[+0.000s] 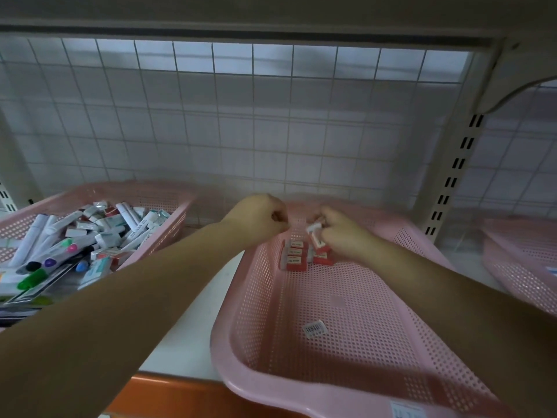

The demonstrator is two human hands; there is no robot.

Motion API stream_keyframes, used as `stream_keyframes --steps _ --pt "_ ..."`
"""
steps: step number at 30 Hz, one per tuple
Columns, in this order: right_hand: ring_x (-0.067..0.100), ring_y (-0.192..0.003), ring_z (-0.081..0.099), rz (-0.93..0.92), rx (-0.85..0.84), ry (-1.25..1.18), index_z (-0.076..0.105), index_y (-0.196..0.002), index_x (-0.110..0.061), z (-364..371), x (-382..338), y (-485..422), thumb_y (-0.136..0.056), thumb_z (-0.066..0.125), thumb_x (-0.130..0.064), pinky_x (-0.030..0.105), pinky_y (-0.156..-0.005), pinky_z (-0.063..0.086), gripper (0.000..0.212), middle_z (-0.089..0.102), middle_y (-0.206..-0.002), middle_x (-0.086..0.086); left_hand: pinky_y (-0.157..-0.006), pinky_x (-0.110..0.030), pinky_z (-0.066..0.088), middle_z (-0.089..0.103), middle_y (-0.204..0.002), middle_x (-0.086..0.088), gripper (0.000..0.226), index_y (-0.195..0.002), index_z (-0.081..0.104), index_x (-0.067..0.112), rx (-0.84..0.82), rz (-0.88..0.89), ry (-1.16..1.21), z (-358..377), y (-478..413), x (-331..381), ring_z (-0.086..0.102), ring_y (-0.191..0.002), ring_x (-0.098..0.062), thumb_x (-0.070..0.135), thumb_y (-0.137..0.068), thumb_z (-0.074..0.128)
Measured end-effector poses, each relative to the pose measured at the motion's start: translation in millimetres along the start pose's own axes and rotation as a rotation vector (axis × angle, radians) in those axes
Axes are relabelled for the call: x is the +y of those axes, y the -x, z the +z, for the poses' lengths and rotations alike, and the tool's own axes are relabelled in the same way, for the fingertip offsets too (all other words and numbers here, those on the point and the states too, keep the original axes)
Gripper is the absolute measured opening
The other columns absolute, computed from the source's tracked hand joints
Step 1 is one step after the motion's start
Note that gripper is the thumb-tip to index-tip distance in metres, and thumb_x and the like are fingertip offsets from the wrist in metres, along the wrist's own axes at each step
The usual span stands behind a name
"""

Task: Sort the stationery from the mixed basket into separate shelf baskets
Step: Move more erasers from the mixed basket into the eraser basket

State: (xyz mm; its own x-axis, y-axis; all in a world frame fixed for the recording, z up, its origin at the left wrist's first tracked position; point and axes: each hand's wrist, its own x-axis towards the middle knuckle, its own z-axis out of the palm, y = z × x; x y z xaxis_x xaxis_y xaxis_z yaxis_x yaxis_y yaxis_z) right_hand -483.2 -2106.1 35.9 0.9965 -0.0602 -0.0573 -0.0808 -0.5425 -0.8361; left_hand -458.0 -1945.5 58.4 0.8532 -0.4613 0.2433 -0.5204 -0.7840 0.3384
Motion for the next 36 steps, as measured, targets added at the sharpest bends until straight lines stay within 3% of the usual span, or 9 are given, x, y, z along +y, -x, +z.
stream_keyframes --steps 2,4,10,16,19,22,24,29,36 --pt "0.025 -0.087 0.058 0.077 -0.141 0.255 0.048 -0.113 -0.019 -2 6 4 -0.086 0.049 0.001 0.032 -0.061 0.047 0.034 0.053 -0.109 0.007 -0.074 -0.023 0.042 0.065 -0.105 0.001 0.016 -0.099 0.067 0.016 -0.087 0.048 -0.167 3 -7 5 0.054 -0.090 -0.011 0.024 -0.087 0.060" --pt "0.021 -0.087 0.056 0.087 -0.189 0.478 0.053 -0.109 -0.017 -1 8 8 -0.086 0.054 0.001 0.025 -0.057 0.044 0.029 0.053 -0.104 0.005 -0.070 -0.025 0.041 0.062 -0.105 0.004 0.023 -0.100 0.065 0.019 -0.199 0.096 -0.364 8 -12 12 0.054 -0.092 -0.012 0.037 -0.085 0.062" --pt "0.017 -0.080 0.054 0.020 -0.092 0.484 0.061 -0.113 -0.012 -5 15 1 -0.080 0.058 0.007 0.016 -0.049 0.044 0.037 0.054 -0.105 0.006 -0.064 -0.026 0.039 0.049 -0.084 0.004 0.039 -0.105 0.059 0.017 -0.381 0.192 -0.806 20 -20 32 0.051 -0.083 -0.015 0.048 -0.081 0.064" --pt "0.017 -0.090 0.056 0.049 -0.168 0.777 0.051 -0.114 -0.023 -3 10 0 -0.073 0.074 -0.014 0.024 -0.068 0.045 0.048 0.059 -0.105 0.004 -0.084 -0.032 0.043 0.057 -0.095 0.002 0.041 -0.111 0.057 0.016 -0.418 0.293 -0.977 33 -20 32 0.056 -0.100 -0.019 0.044 -0.082 0.064" --pt "0.019 -0.094 0.060 0.083 -0.209 0.872 0.043 -0.134 -0.022 0 12 -1 -0.074 0.075 -0.022 0.024 -0.075 0.048 0.068 0.063 -0.108 0.004 -0.083 -0.031 0.039 0.059 -0.107 0.000 0.034 -0.112 0.057 0.015 -0.375 0.323 -1.012 38 -20 32 0.055 -0.104 -0.019 0.038 -0.087 0.060" --pt "0.016 -0.080 0.053 0.080 -0.158 0.840 0.057 -0.105 -0.013 0 15 -4 -0.082 0.067 -0.016 0.018 -0.055 0.040 0.025 0.058 -0.095 0.004 -0.086 -0.032 0.041 0.060 -0.113 -0.005 0.028 -0.111 0.058 0.012 -0.384 0.333 -1.018 39 -22 32 0.055 -0.106 -0.021 0.030 -0.090 0.058" --pt "0.014 -0.074 0.048 0.073 -0.123 0.810 0.054 -0.100 -0.015 2 16 -3 -0.085 0.063 -0.013 0.017 -0.049 0.033 0.018 0.054 -0.090 0.001 -0.091 -0.034 0.041 0.060 -0.116 -0.007 0.027 -0.112 0.058 0.011 -0.399 0.323 -1.021 41 -23 31 0.055 -0.107 -0.022 0.026 -0.090 0.058" --pt "0.020 -0.090 0.052 0.031 -0.066 0.846 0.051 -0.122 -0.009 5 19 -4 -0.085 0.064 -0.018 0.022 -0.069 0.037 0.040 0.058 -0.116 0.009 -0.092 -0.032 0.041 0.059 -0.117 -0.007 0.024 -0.114 0.057 0.010 -0.413 0.312 -0.976 42 -24 30 0.054 -0.109 -0.022 0.020 -0.092 0.054" --pt "0.017 -0.081 0.052 0.072 -0.055 0.820 0.058 -0.114 -0.012 7 26 -8 -0.083 0.066 -0.023 0.023 -0.070 0.044 0.034 0.058 -0.097 0.004 -0.092 -0.032 0.041 0.059 -0.117 -0.007 0.027 -0.114 0.058 0.010 -0.410 0.326 -0.964 43 -25 28 0.054 -0.108 -0.022 0.023 -0.091 0.056"
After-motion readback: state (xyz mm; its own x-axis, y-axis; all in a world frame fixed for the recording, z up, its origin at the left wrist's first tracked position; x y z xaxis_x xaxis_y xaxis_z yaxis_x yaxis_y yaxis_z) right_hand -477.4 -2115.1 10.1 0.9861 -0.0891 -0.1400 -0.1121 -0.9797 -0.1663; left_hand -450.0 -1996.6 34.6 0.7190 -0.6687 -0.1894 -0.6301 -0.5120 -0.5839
